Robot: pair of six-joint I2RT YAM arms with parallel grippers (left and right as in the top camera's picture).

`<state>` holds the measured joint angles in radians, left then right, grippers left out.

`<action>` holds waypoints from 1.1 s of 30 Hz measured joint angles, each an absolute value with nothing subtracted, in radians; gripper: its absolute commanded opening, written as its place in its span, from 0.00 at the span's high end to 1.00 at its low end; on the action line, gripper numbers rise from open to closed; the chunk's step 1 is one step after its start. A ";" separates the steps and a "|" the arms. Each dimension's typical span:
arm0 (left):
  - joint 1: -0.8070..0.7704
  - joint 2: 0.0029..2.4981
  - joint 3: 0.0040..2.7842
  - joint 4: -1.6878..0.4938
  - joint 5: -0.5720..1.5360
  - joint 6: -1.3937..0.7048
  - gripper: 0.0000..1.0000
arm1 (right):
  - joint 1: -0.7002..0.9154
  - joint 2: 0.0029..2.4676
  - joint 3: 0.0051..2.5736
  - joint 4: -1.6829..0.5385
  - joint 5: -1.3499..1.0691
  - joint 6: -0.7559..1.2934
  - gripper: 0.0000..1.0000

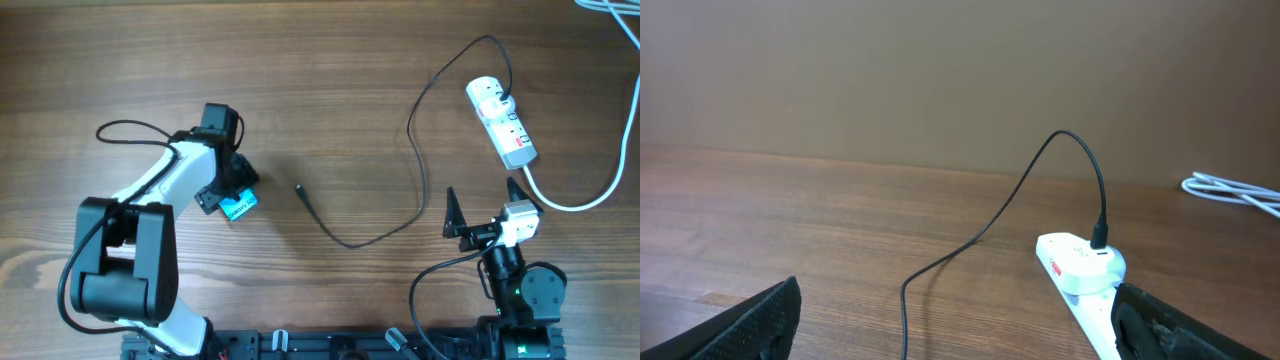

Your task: Plug charger to phone and switch on socket

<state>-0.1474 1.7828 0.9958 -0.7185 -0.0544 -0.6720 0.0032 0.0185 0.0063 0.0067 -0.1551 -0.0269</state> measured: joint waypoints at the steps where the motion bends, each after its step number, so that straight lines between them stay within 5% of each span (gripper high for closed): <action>1: -0.159 1.783 0.996 -0.722 -0.053 -0.671 0.21 | 0.003 0.019 0.006 0.007 -0.155 -0.027 0.00; 4: -0.181 1.782 0.996 -0.744 -0.055 -0.669 0.00 | 0.003 0.019 0.006 0.007 -0.155 -0.027 0.00; 9: -0.187 1.782 0.994 -0.699 -0.071 -0.667 0.00 | 0.003 0.019 0.006 0.007 -0.155 -0.027 0.00; 13: -0.189 1.782 0.992 -0.624 -0.097 -0.660 0.20 | 0.003 0.019 0.006 0.007 -0.155 -0.027 0.00; 16: -0.189 1.783 0.992 -0.631 -0.103 -0.657 0.24 | 0.003 0.019 0.006 0.007 -0.155 -0.027 0.00; 19: -0.189 1.783 0.992 -0.640 -0.100 -0.657 0.18 | 0.003 0.019 0.006 0.007 -0.155 -0.027 0.00; 21: -0.189 1.783 0.992 -0.640 -0.096 -0.656 0.00 | 0.003 0.019 0.006 0.007 -0.155 -0.027 0.00; 25: -0.190 1.782 0.993 -0.643 -0.083 -0.656 0.00 | 0.003 0.019 0.006 0.007 -0.155 -0.027 0.01; 33: -0.190 1.783 0.993 -0.660 -0.086 -0.649 0.28 | 0.003 0.019 0.006 0.007 -0.155 -0.027 0.00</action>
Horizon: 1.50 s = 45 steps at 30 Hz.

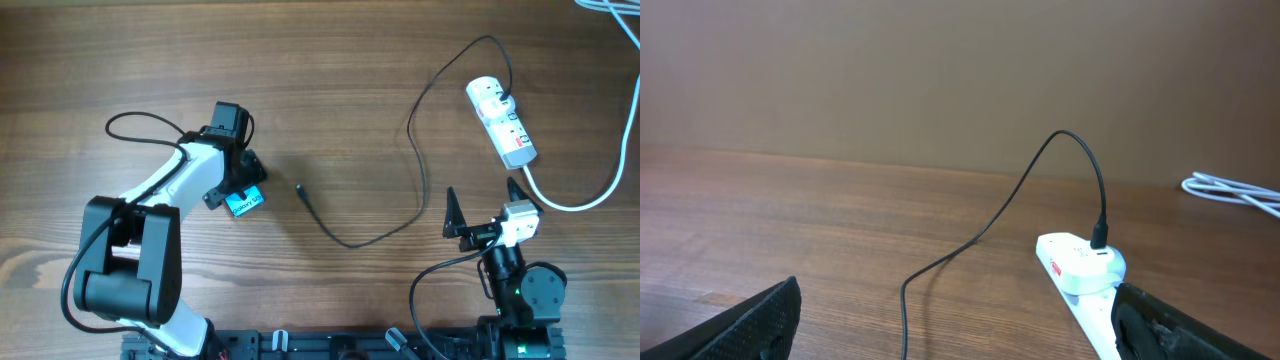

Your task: Plug charger to phone and switch on socket

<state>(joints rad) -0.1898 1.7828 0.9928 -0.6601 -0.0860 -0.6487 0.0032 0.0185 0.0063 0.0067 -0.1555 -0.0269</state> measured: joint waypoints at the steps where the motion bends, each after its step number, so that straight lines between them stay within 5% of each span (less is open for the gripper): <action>1: -0.190 1.783 0.993 -0.667 -0.084 -0.652 0.30 | 0.003 0.019 0.006 0.007 -0.155 -0.027 0.00; 5: -0.190 1.783 0.995 -0.695 -0.076 -0.650 0.32 | 0.003 0.019 0.006 0.007 -0.155 -0.027 0.00; 8: -0.190 1.782 0.997 -0.742 -0.051 -0.653 0.06 | 0.003 0.019 0.006 0.007 -0.155 -0.027 0.00; 10: -0.189 1.782 0.997 -0.762 -0.042 -0.660 0.00 | 0.003 0.019 0.006 0.007 -0.155 -0.027 0.00; 24: -0.101 1.786 1.003 -0.716 -0.050 -0.659 0.14 | 0.003 0.019 0.006 0.007 -0.155 -0.027 0.00; 26: -0.135 1.787 1.003 -0.737 -0.047 -0.660 0.11 | 0.003 0.019 0.006 0.007 -0.155 -0.027 0.00; 27: -0.148 1.787 1.003 -0.741 -0.046 -0.661 0.00 | 0.003 0.019 0.006 0.007 -0.155 -0.027 0.00; 33: -0.170 1.787 1.003 -0.715 -0.048 -0.675 0.00 | 0.003 0.019 0.006 0.007 -0.155 -0.027 0.02; 36: -0.171 1.787 1.003 -0.714 -0.055 -0.669 0.12 | 0.003 0.019 0.006 0.007 -0.155 -0.027 0.00; 41: -0.171 1.788 1.003 -0.714 -0.055 -0.664 0.00 | 0.003 0.019 0.006 0.007 -0.155 -0.027 0.00; 45: -0.172 1.788 1.003 -0.717 -0.054 -0.656 0.28 | 0.003 0.019 0.006 0.007 -0.155 -0.027 0.00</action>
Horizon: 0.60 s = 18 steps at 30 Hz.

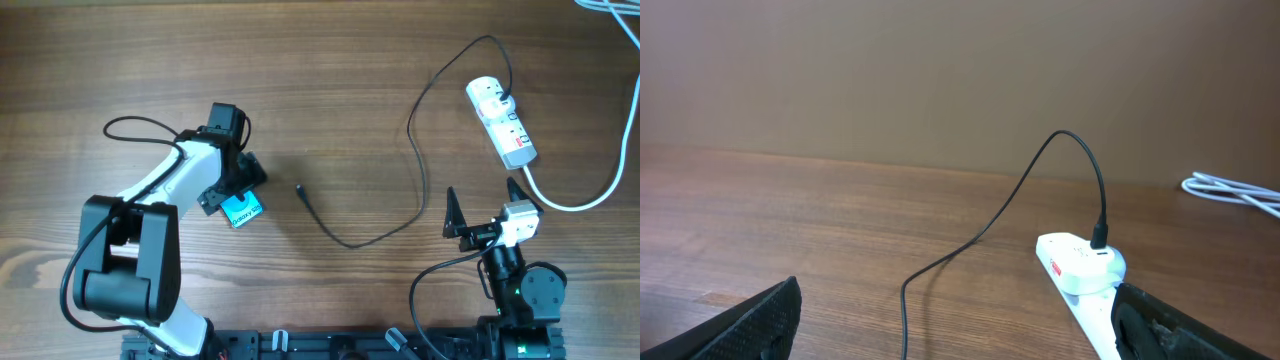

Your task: Plug charger to phone and switch on socket

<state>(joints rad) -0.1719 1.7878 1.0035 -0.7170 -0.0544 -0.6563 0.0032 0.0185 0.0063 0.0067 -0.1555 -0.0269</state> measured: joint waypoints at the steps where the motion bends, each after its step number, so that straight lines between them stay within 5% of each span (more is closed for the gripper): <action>1: -0.171 1.788 1.003 -0.717 -0.055 -0.659 0.31 | 0.003 0.019 0.006 0.007 -0.155 -0.027 0.00; 18: -0.170 1.787 1.008 -0.724 -0.043 -0.657 0.36 | 0.003 0.019 0.006 0.007 -0.155 -0.027 0.00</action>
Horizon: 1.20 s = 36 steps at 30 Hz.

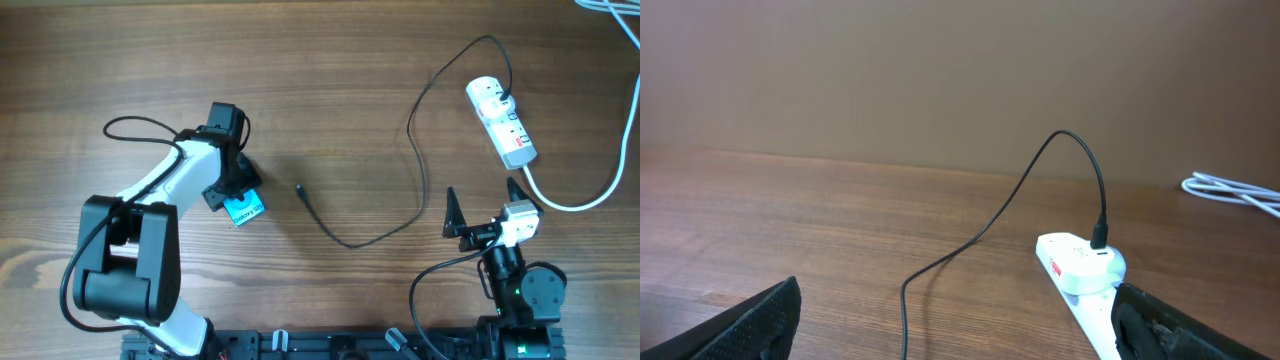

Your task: Plug charger to phone and switch on socket

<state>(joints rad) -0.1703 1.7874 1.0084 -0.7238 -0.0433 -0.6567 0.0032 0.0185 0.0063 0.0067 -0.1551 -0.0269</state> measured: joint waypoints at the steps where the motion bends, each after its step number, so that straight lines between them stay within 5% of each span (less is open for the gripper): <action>1: -0.170 1.787 1.009 -0.726 -0.034 -0.652 0.36 | 0.003 0.019 0.006 0.007 -0.155 -0.027 0.00; 15: -0.104 1.778 1.013 -0.741 0.167 -0.596 0.36 | 0.003 0.019 0.006 0.007 -0.178 0.065 0.00; 22: -0.103 1.778 1.013 -0.741 0.171 -0.583 0.36 | 0.000 0.036 0.077 -0.029 -0.421 0.117 0.00; 27: -0.104 1.776 1.013 -0.741 0.182 -0.577 0.35 | -0.001 0.284 0.460 -0.157 -0.480 0.112 0.01; 34: -0.104 1.776 1.013 -0.740 0.185 -0.570 0.35 | -0.002 0.893 1.059 -0.719 -0.690 0.095 0.01; 36: -0.104 1.776 1.013 -0.741 0.185 -0.569 0.36 | -0.002 1.000 1.069 -0.746 -0.739 0.113 0.10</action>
<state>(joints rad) -0.1036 1.7760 1.0126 -0.7406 0.1852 -0.5694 -0.0017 1.0004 1.0687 -0.7456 -0.7395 0.1127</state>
